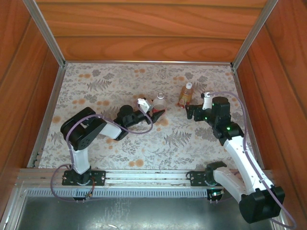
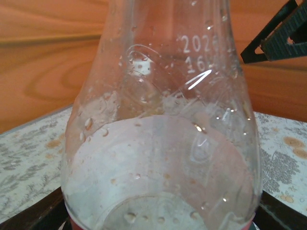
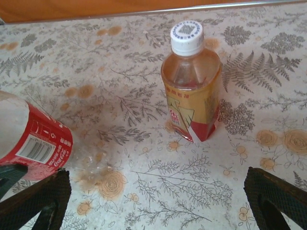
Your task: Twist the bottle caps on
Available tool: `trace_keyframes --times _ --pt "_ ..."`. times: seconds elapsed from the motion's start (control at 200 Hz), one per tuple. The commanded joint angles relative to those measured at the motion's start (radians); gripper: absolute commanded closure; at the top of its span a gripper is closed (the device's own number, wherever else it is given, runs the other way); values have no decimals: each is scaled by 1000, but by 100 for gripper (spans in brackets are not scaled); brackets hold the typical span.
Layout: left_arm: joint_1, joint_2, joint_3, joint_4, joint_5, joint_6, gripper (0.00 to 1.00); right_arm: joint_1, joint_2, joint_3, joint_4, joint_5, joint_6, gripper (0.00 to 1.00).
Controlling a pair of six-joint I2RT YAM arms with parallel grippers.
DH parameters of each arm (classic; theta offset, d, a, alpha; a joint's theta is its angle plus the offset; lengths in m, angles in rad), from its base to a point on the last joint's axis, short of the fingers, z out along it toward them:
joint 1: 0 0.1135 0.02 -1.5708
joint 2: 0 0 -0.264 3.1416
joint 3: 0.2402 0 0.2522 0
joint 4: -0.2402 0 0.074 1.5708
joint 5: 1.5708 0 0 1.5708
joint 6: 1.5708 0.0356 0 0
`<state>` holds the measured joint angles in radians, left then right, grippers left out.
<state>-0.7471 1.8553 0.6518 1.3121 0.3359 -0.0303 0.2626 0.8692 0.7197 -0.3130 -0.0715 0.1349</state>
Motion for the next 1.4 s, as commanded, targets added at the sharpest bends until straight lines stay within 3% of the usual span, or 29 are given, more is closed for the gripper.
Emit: trace_keyframes --times 0.0,0.24,0.395,0.5,0.875,1.115,1.25,1.394 --pt "32 -65 -19 -2 22 -4 30 7 -12 -34 89 -81 -8 0" --pt "100 -254 -121 -124 7 28 30 25 70 -63 183 -233 84 0" --pt "143 -437 -214 -224 -16 47 30 136 164 -32 165 -156 46 1" --pt "159 -604 -261 -379 -41 74 30 241 260 -5 174 -77 19 0" --pt "171 -1119 -427 -757 -157 88 30 498 738 255 192 52 -25 2" --pt "174 -1163 -427 -826 -185 97 30 557 987 437 156 44 -37 9" --pt "176 -1156 -425 -830 -194 105 30 584 1058 490 140 64 -42 24" --pt "179 -1168 -430 -841 -223 108 30 612 1102 525 119 78 -52 31"
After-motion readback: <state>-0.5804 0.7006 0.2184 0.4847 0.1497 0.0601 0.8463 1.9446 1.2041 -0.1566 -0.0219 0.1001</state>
